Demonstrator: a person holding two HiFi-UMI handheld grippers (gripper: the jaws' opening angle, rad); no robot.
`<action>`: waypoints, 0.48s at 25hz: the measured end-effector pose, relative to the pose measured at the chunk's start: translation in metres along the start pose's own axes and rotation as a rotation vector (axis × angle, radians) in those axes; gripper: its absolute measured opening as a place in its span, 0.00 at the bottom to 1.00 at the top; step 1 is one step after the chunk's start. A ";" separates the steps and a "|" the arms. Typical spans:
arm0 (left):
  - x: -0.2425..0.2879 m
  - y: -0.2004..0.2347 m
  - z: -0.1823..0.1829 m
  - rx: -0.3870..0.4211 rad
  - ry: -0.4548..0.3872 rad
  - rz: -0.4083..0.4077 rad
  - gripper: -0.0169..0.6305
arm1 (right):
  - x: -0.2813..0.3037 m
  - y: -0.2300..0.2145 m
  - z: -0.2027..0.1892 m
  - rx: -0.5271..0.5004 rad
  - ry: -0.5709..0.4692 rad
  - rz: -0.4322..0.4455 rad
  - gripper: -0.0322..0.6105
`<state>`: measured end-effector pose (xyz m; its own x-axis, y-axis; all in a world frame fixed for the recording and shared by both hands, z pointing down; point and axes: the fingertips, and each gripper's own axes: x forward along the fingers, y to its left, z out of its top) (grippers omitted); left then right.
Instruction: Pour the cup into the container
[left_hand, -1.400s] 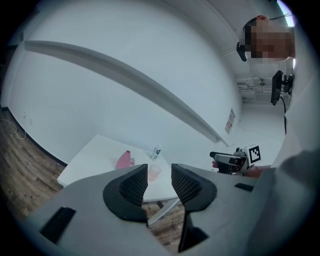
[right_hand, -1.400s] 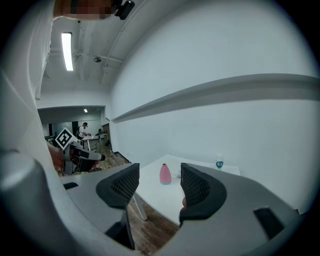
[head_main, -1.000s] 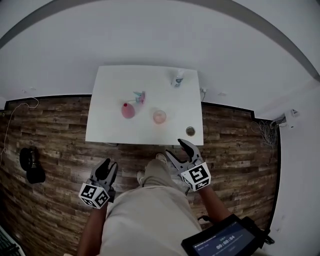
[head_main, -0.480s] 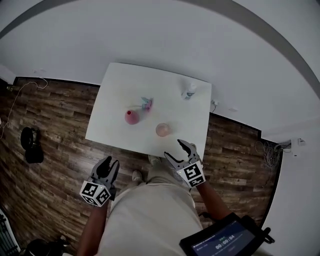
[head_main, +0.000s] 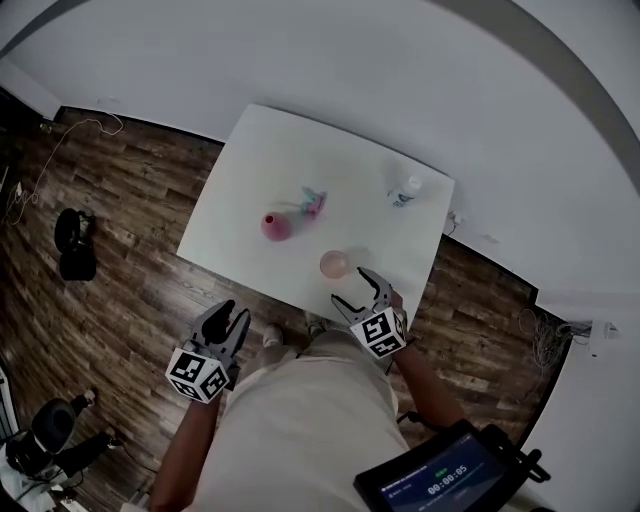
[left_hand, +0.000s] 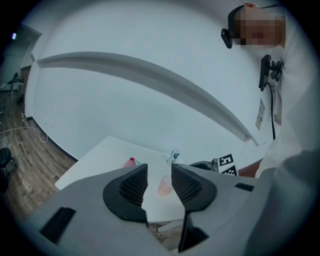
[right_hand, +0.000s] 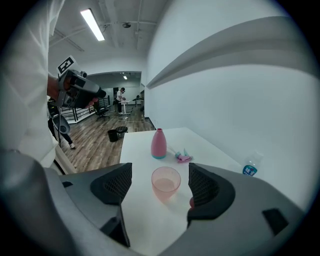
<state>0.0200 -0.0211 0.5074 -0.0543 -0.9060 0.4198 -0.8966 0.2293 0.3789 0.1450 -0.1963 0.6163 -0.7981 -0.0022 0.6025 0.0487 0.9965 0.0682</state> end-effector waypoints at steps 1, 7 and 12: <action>0.002 -0.002 -0.001 0.000 0.001 0.005 0.25 | 0.005 -0.001 -0.004 -0.007 0.005 0.011 0.57; 0.013 -0.008 -0.005 0.003 0.009 0.030 0.25 | 0.034 -0.008 -0.026 -0.046 0.051 0.065 0.60; 0.020 -0.005 -0.007 -0.003 0.019 0.056 0.25 | 0.056 -0.010 -0.047 -0.084 0.102 0.108 0.64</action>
<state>0.0267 -0.0376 0.5191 -0.0957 -0.8849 0.4558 -0.8913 0.2800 0.3566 0.1286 -0.2106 0.6867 -0.7209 0.0917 0.6869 0.1843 0.9809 0.0625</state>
